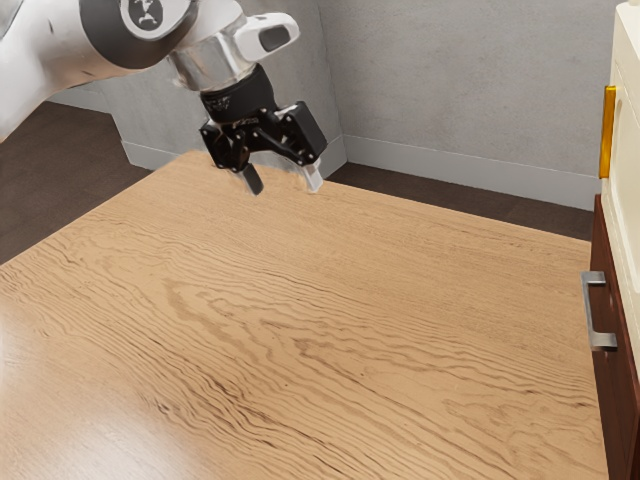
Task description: Pull the drawer handle with one arm to open the drawer
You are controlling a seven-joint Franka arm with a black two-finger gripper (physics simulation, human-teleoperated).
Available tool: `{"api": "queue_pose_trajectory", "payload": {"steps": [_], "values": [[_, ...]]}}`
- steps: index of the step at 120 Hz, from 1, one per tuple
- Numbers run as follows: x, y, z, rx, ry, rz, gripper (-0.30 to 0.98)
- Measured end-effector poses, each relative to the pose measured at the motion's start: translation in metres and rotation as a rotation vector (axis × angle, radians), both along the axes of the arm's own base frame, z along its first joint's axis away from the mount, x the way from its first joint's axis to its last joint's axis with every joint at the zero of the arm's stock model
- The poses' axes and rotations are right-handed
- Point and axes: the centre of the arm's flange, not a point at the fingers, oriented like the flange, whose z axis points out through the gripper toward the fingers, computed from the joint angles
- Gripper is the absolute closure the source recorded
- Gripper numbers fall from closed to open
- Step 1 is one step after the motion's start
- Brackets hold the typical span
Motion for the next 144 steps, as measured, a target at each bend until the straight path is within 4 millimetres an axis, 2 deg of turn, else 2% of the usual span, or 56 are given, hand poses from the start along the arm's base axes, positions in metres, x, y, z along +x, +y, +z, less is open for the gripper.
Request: {"api": "queue_pose_trajectory", "payload": {"steps": [10,24,36,51,68,80,97,113,129,144], "values": [[0.012,-0.023,-0.009,-0.08,-0.013,-0.015,0.0],[0.013,-0.041,-0.016,-0.208,0.002,-0.027,0.0],[0.024,-0.076,-0.029,-0.265,0.004,-0.055,0.0],[0.037,-0.081,-0.034,-0.334,-0.036,-0.021,0.02],[0.053,-0.079,-0.056,-0.385,-0.054,0.051,0.07],[0.064,-0.082,-0.059,-0.403,-0.106,0.088,0.1],[0.082,-0.12,-0.083,-0.469,-0.11,0.092,0.16],[0.085,-0.166,-0.103,-0.515,-0.084,0.078,0.24],[0.088,-0.173,-0.125,-0.523,-0.052,0.11,0.31],[0.087,-0.188,-0.142,-0.519,-0.027,0.116,0.36]]}}
